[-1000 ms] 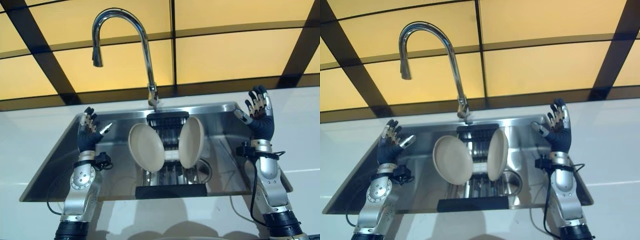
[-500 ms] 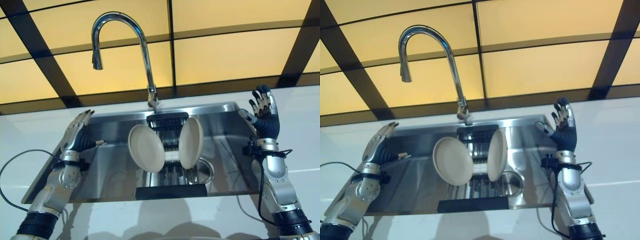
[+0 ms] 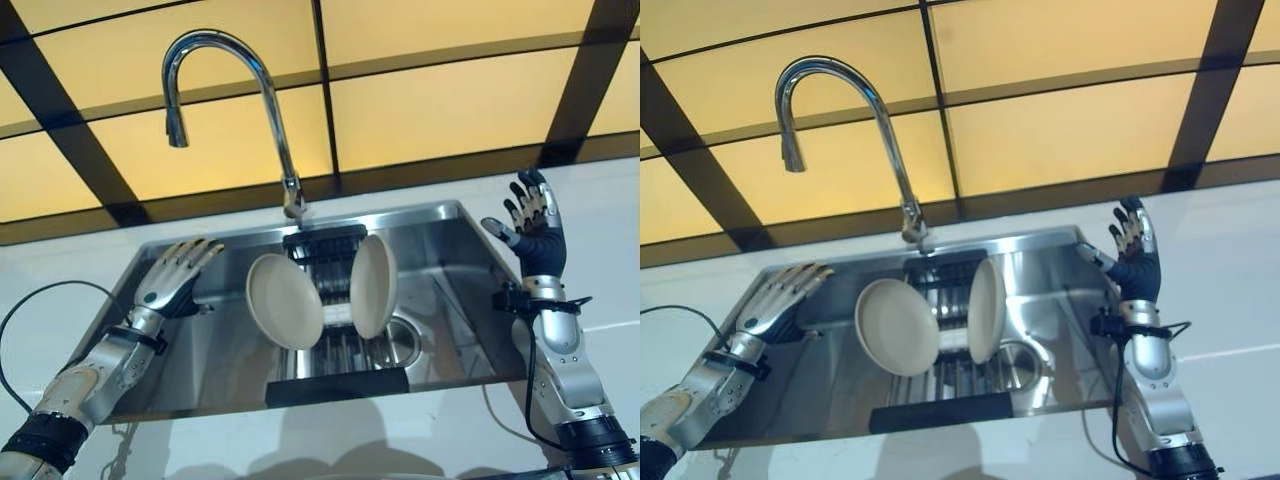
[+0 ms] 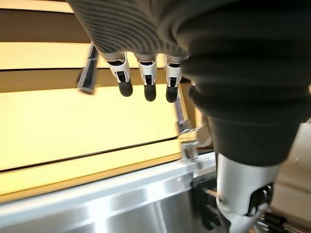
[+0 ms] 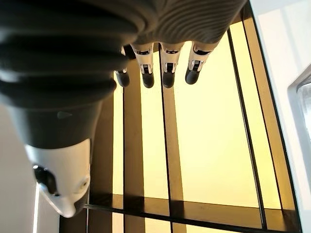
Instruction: Pick up plates and place into dishwasher.
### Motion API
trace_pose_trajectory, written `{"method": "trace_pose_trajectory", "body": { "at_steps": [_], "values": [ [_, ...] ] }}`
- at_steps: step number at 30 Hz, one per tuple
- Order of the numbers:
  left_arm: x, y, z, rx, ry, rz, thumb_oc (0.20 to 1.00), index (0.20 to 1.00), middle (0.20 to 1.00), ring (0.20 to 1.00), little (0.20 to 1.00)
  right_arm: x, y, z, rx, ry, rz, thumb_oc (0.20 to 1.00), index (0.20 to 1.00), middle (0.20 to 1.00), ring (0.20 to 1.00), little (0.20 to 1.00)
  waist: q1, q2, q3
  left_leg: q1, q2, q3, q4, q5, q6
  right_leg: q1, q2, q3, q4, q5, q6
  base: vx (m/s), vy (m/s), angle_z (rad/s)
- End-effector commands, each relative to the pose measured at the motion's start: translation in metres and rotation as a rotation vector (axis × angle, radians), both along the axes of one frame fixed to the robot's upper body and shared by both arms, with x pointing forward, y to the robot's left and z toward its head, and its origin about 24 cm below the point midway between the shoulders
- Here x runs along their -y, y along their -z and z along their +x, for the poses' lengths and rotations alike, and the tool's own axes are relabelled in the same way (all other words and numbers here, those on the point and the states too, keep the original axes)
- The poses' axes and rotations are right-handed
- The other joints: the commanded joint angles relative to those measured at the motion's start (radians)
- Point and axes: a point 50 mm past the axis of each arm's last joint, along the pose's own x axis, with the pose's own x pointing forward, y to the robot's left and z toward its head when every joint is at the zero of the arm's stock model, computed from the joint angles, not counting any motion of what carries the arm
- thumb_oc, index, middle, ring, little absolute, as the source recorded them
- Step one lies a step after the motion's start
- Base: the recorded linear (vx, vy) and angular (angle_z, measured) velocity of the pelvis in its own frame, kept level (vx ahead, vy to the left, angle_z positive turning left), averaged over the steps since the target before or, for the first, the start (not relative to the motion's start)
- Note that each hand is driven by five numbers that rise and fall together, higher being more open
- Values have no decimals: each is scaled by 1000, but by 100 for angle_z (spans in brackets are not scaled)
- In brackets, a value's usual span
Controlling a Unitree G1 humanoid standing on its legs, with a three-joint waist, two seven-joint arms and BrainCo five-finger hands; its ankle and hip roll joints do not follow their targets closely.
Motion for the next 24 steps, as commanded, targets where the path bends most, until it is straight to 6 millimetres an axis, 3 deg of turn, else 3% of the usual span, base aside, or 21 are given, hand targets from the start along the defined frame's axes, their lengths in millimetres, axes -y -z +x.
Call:
{"method": "trace_pose_trajectory", "body": {
  "at_steps": [1, 11, 24],
  "values": [
    [-8, -43, 13, 198, 55, 85, 1000, 1000, 1000, 1000, 1000, -12, -21, 8, 118, -64, -1, 1000, 1000, 1000, 1000, 1000, -8, -74, -34, -37, -71, 103, 43, -85, 36, 46, -38, 29, -45, -61, 79, 39, 11, 1],
    [1, -41, 8, 249, 131, 148, 1000, 1000, 1000, 1000, 1000, -8, -11, 1, 83, -46, 19, 1000, 1000, 1000, 1000, 1000, -26, -79, -36, -34, -71, 127, 26, -83, 42, 38, -37, 43, -62, -47, 91, 38, 1, -1],
    [20, -27, 7, 6, 369, 374, 1000, 1000, 1000, 1000, 1000, -11, -6, 3, 58, -49, 26, 1000, 1000, 1000, 1000, 1000, -53, -72, -26, -26, -75, 155, 15, -87, 52, 28, -34, 63, -65, -40, 104, 34, 7, -7]
  ]
}}
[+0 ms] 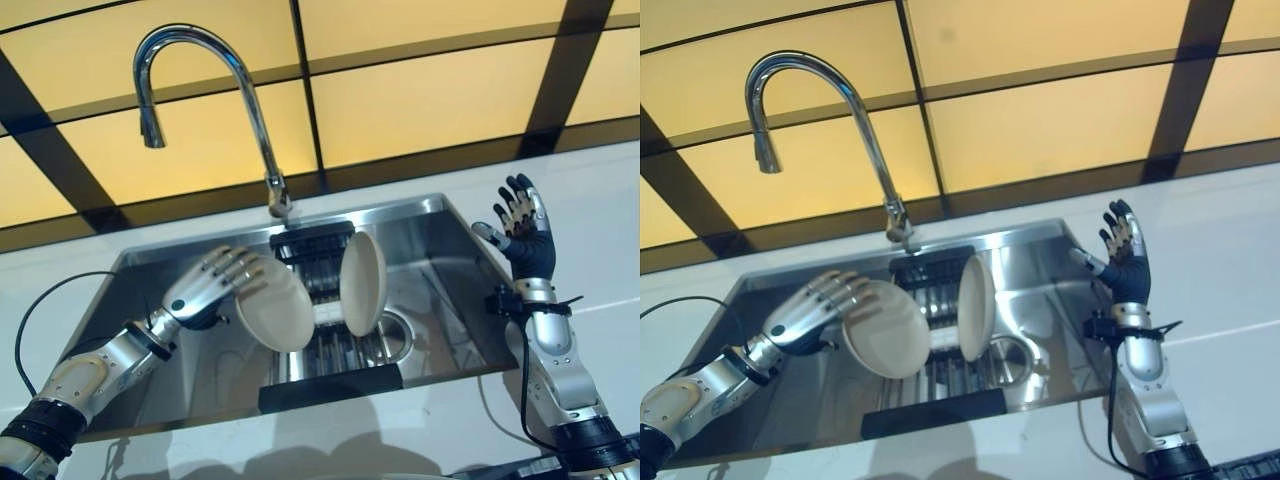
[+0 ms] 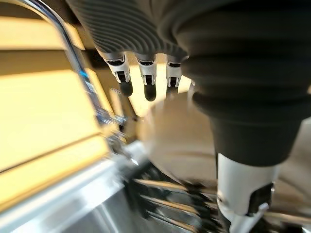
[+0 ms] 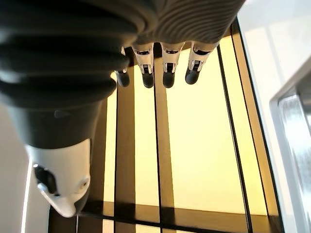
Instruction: Pick up plates and place into dishwasher.
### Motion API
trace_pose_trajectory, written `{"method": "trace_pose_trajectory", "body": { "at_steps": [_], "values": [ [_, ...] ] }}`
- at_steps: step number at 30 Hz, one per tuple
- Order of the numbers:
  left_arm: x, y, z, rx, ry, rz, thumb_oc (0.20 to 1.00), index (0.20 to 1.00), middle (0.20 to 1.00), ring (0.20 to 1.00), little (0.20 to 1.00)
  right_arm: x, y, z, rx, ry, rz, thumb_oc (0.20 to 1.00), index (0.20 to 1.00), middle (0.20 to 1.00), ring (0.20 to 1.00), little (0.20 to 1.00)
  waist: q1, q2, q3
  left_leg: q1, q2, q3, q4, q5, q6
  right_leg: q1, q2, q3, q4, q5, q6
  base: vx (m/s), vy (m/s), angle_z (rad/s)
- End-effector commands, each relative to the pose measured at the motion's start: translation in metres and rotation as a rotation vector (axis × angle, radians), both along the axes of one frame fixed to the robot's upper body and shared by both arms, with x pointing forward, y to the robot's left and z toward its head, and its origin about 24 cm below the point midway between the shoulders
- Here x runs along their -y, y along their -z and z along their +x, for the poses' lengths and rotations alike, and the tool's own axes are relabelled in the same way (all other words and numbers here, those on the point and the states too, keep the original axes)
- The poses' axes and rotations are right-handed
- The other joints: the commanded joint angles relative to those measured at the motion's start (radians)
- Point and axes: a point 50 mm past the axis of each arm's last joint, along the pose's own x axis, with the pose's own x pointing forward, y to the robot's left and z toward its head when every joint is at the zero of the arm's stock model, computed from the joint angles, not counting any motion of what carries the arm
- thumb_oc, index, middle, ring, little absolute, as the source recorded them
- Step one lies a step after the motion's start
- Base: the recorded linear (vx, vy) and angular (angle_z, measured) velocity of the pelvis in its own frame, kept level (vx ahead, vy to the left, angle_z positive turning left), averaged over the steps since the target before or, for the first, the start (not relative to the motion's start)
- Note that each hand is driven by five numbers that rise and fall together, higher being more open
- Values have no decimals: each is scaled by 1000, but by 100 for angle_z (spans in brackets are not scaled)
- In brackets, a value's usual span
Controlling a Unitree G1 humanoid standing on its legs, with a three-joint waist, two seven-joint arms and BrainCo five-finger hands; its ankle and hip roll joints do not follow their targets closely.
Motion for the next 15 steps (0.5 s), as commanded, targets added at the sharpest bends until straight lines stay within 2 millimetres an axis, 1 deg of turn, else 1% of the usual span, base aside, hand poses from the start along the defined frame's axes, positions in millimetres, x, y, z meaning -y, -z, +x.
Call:
{"method": "trace_pose_trajectory", "body": {
  "at_steps": [1, 9, 15],
  "values": [
    [-3, -37, 16, 90, 60, 89, 1000, 1000, 1000, 1000, 1000, -7, -12, 3, 77, -34, 25, 1000, 1000, 1000, 1000, 1000, -15, -59, -37, -27, -71, 75, 21, -88, 50, 14, -37, 32, 8, -90, 101, 33, -12, -5],
    [3, -32, 13, 43, 115, 127, 1000, 1000, 1000, 1000, 1000, -6, -9, 2, 66, -25, 37, 1000, 1000, 1000, 1000, 1000, -20, -57, -30, -29, -73, 79, 21, -92, 55, 8, -35, 41, 8, -88, 105, 37, -12, -7],
    [6, -32, 13, 36, 133, 145, 1000, 1000, 1000, 1000, 1000, -6, -8, 2, 57, -23, 41, 1000, 1000, 1000, 1000, 1000, -24, -52, -22, -27, -76, 79, 16, -92, 57, 5, -35, 47, 9, -87, 106, 10, 0, -1]
  ]
}}
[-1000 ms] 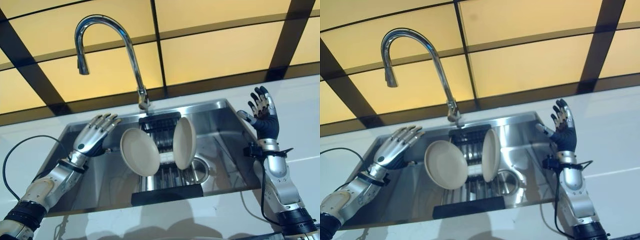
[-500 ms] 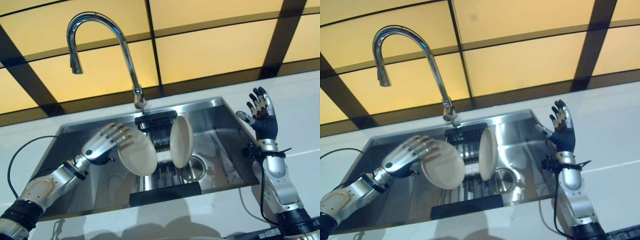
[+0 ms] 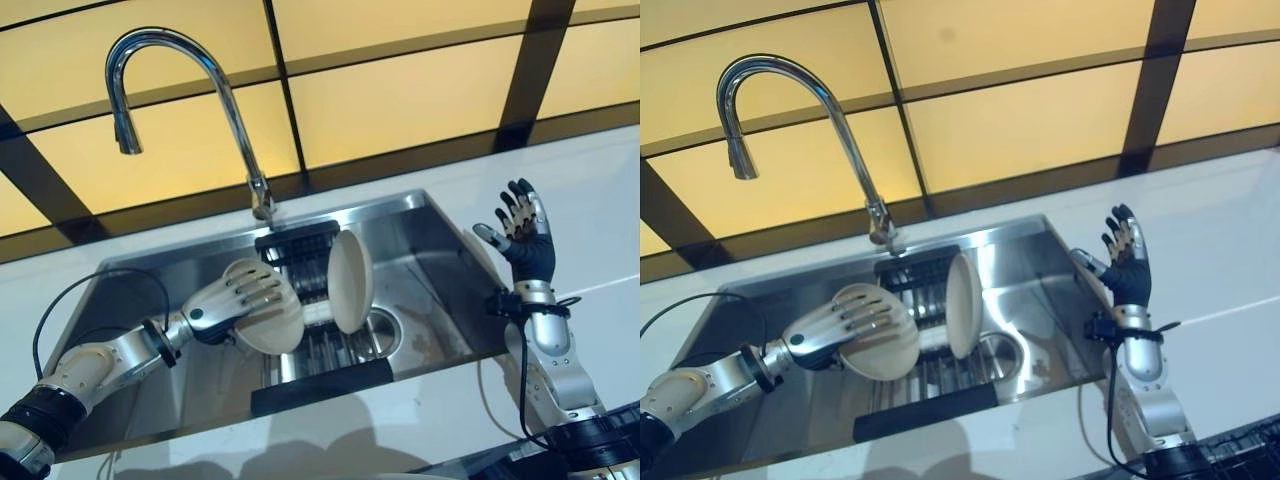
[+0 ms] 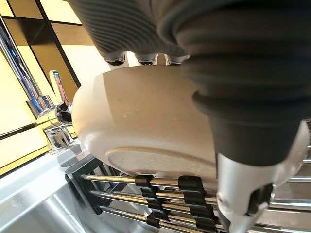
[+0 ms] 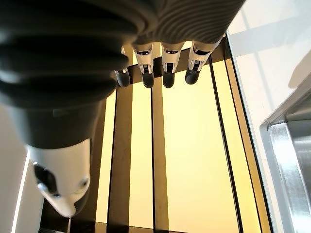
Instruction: Pick up plates and place into dishwasher.
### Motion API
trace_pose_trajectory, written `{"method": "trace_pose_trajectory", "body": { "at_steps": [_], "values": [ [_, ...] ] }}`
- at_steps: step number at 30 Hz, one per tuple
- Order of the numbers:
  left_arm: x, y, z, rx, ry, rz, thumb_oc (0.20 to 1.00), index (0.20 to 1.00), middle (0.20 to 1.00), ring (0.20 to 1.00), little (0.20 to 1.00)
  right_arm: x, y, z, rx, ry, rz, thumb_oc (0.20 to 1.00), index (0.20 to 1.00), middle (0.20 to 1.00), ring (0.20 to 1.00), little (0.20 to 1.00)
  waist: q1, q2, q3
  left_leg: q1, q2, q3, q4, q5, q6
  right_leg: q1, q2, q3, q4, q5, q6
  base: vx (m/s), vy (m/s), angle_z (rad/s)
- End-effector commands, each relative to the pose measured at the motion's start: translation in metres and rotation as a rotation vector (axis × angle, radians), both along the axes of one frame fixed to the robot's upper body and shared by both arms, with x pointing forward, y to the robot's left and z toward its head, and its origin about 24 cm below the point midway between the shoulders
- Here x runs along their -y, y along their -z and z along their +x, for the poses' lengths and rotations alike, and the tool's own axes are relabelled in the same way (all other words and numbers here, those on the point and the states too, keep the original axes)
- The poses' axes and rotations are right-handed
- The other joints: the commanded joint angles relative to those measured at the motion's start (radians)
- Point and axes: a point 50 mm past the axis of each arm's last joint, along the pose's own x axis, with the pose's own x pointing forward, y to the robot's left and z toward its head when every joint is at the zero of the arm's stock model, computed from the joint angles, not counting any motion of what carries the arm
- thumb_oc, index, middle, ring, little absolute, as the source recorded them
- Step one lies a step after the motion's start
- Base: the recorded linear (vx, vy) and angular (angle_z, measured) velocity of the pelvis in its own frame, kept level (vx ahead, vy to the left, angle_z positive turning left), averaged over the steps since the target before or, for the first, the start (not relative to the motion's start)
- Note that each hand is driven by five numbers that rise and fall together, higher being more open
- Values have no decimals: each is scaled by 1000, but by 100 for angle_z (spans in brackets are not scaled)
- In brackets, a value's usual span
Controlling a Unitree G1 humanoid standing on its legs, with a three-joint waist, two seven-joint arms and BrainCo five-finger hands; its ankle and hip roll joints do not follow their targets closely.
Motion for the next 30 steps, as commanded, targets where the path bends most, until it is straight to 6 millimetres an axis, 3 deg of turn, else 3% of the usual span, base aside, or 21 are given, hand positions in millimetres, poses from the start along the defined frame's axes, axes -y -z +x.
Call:
{"method": "trace_pose_trajectory", "body": {
  "at_steps": [1, 12, 14, 16, 30],
  "values": [
    [-4, -34, 15, 112, 38, 85, 1000, 1000, 1000, 1000, 1000, -10, -13, 1, 79, -52, 26, 1000, 1000, 1000, 1000, 1000, -9, -53, -24, -25, -74, 57, 17, -92, 55, 19, -35, 26, 9, -95, 103, 0, 0, 0],
    [-7, -17, 16, -29, -62, 143, 1000, 1000, 1000, 1000, 1000, -9, -13, 2, 74, -55, 19, 1000, 1000, 1000, 1000, 1000, -10, -49, -17, -20, -75, 53, 19, -96, 58, 22, -36, 29, 13, -99, 106, 3, 0, 0],
    [-8, -17, 17, -36, -75, 138, 849, 849, 849, 849, 849, -10, -13, 2, 70, -55, 19, 1000, 1000, 1000, 1000, 1000, -8, -49, -18, -18, -74, 52, 19, -96, 57, 24, -35, 28, 13, -99, 106, 0, 0, 0],
    [-8, -15, 16, -55, -81, 145, 200, 200, 200, 200, 200, -10, -12, 2, 67, -57, 18, 1000, 1000, 1000, 1000, 1000, -6, -51, -18, -17, -73, 51, 20, -96, 57, 26, -35, 27, 13, -99, 106, 0, 0, 0],
    [-10, -16, 17, -64, -96, 133, 200, 200, 200, 200, 200, -10, -11, 2, 62, -59, 18, 1000, 1000, 1000, 1000, 1000, 4, -57, -25, -15, -72, 42, 18, -95, 56, 33, -33, 19, 13, -103, 105, 0, 0, 0]
  ]
}}
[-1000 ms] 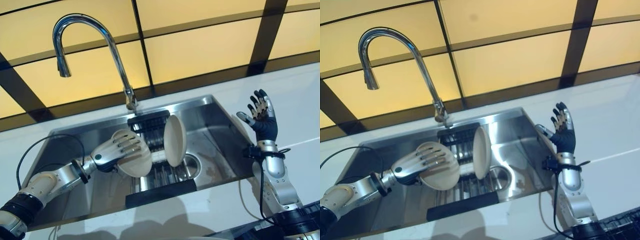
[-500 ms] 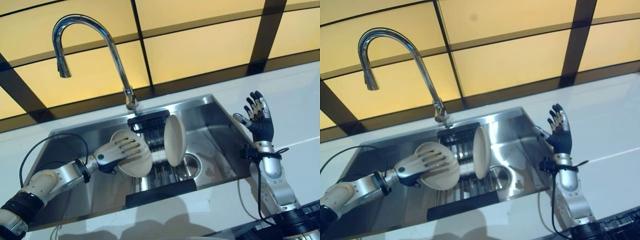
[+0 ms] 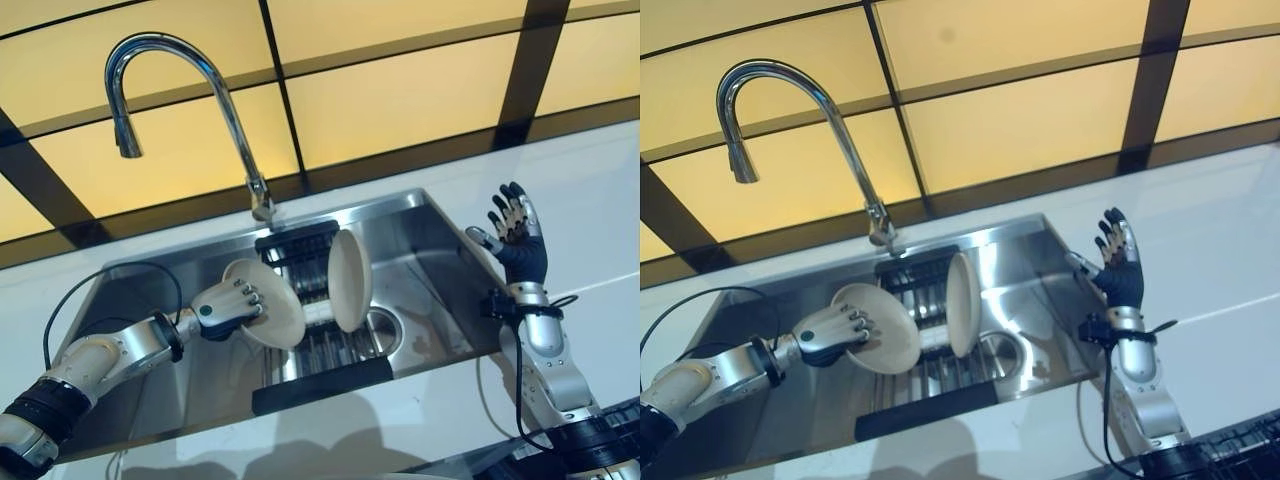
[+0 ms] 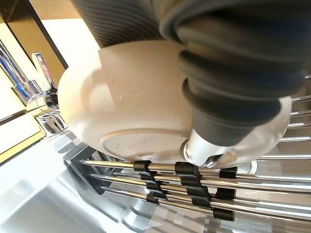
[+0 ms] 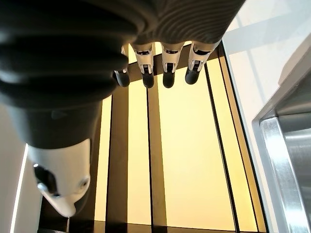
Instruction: Pick up plates and place into dishwasher.
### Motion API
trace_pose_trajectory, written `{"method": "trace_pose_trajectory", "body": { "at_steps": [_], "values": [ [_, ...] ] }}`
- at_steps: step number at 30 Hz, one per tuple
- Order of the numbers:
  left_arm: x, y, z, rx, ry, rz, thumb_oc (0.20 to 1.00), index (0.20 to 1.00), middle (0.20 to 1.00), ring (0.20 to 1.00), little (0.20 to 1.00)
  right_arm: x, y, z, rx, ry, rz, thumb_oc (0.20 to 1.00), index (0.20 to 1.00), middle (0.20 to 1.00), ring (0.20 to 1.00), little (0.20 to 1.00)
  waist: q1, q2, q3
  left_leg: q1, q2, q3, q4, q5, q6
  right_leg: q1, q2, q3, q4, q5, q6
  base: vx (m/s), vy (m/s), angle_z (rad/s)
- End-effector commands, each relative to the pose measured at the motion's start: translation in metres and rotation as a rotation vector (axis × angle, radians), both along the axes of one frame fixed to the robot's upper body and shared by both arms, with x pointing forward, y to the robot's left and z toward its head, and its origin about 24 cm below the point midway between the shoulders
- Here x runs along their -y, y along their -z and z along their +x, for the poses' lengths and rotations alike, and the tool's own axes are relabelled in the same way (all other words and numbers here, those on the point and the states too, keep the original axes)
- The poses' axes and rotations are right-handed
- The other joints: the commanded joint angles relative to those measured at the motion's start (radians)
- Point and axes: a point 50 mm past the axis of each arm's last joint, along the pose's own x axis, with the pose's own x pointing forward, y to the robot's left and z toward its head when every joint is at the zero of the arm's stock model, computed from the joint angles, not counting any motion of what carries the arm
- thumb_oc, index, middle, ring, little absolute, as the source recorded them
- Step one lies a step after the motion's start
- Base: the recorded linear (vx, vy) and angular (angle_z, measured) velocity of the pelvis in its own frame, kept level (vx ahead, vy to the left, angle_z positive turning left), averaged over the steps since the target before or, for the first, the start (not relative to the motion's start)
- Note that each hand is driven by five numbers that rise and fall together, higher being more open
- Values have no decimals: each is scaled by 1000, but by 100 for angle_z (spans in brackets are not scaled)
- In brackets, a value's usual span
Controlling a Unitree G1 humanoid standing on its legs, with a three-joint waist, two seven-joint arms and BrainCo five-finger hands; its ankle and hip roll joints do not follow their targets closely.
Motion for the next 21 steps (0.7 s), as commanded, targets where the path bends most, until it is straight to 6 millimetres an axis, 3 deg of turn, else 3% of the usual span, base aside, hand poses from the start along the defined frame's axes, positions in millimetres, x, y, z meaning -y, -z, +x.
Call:
{"method": "trace_pose_trajectory", "body": {
  "at_steps": [1, 7, 21],
  "values": [
    [-18, -13, 10, 28, -77, 9, 200, 200, 200, 200, 200, -4, -15, 2, 81, -36, 20, 1000, 1000, 1000, 1000, 1000, 5, -72, -32, -18, -72, 40, 18, -95, 56, 25, -33, 18, 14, -106, 106, 0, 0, 0],
    [-18, -14, 10, 46, -83, -20, 200, 200, 200, 200, 200, -3, -15, 1, 82, -35, 19, 1000, 1000, 1000, 1000, 1000, 8, -75, -32, -16, -72, 38, 17, -95, 56, 28, -33, 16, 12, -106, 105, 0, 0, 0],
    [-41, -47, 19, 281, -288, -339, 200, 200, 200, 200, 200, -1, -18, -1, 102, -29, 18, 1000, 1000, 1000, 1000, 1000, 32, -87, -43, -22, -68, 34, 12, -90, 51, 30, -35, 3, 8, -106, 99, -12, 0, 0]
  ]
}}
